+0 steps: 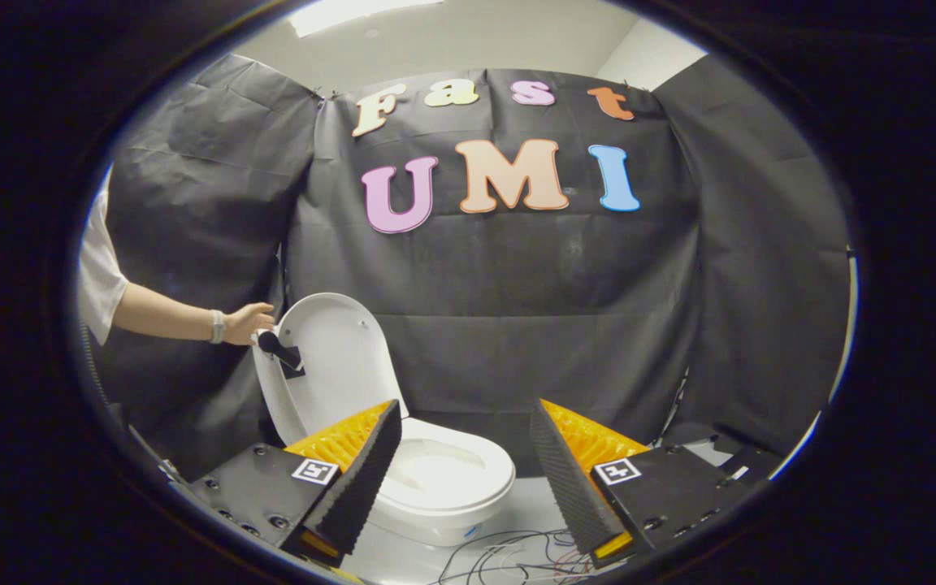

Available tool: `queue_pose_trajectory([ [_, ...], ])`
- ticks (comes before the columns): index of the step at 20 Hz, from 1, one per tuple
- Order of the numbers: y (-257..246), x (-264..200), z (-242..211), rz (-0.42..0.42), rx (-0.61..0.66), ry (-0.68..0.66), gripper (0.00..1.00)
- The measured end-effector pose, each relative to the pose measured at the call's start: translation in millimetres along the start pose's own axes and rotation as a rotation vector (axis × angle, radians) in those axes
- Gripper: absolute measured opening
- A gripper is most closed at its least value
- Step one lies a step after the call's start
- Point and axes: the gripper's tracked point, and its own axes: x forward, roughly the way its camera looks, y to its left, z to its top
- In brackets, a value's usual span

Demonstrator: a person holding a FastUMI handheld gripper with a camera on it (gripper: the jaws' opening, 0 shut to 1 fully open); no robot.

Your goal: Open the toilet lid.

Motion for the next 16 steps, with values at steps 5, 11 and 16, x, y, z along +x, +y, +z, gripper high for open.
queue_pose_trajectory([
  [5,-0.3,0.7,-0.3,0.000,0.000,0.000,0.98],
  [11,1.0,3.3,0.8,-0.001,0.001,-0.001,0.98],
  [16,0.8,2.4,0.5,-0.001,0.001,-0.001,0.98],
])
